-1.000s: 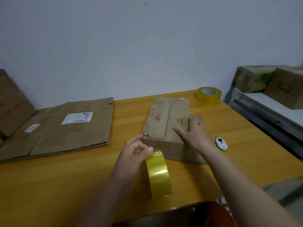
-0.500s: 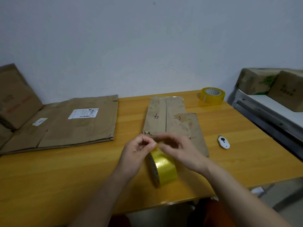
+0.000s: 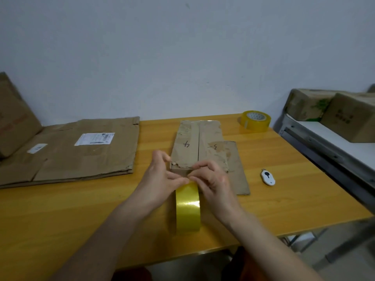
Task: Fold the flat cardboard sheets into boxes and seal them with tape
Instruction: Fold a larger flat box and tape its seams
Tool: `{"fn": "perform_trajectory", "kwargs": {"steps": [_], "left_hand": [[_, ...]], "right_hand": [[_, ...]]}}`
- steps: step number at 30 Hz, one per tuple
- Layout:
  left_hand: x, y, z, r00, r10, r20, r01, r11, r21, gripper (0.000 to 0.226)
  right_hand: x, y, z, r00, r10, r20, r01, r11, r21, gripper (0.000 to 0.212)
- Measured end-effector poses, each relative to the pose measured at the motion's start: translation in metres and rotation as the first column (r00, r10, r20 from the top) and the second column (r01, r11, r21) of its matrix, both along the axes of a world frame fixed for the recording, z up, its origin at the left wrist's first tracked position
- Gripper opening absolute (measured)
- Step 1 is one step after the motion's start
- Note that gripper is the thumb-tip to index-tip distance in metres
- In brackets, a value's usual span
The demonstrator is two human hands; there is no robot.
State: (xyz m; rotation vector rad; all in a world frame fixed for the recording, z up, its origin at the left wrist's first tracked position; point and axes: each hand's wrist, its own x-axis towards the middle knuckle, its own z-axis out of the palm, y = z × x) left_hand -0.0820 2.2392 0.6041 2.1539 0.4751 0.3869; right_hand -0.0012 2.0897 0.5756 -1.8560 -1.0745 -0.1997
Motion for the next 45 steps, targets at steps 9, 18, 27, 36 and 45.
{"fn": "perform_trajectory", "kwargs": {"steps": [9, 18, 27, 36, 45], "left_hand": [[-0.003, -0.007, -0.003, 0.976, -0.110, 0.188, 0.065, 0.970, 0.234, 0.023], [-0.013, -0.003, -0.024, 0.863, 0.085, 0.498, -0.161, 0.981, 0.111, 0.019], [0.002, -0.032, -0.031, 0.791, 0.589, 0.165, -0.325, 0.634, -0.702, 0.016], [-0.010, -0.032, -0.020, 0.787, 0.617, 0.010, -0.471, 0.611, -0.636, 0.009], [-0.005, -0.017, -0.023, 0.848, 0.530, 0.014, -0.410, 0.673, -0.615, 0.022]], "right_hand": [[-0.007, -0.002, -0.002, 0.998, 0.002, -0.070, 0.003, 0.998, 0.062, 0.023], [-0.004, -0.037, -0.016, 0.794, 0.223, -0.566, -0.225, 0.972, 0.067, 0.060], [-0.020, -0.031, -0.022, 0.679, 0.300, -0.670, -0.134, 0.948, 0.288, 0.085], [-0.006, -0.056, -0.010, 0.878, -0.069, -0.474, 0.250, 0.911, 0.329, 0.044], [0.016, -0.072, -0.007, 0.893, -0.263, -0.364, 0.380, 0.874, 0.303, 0.035]]}}
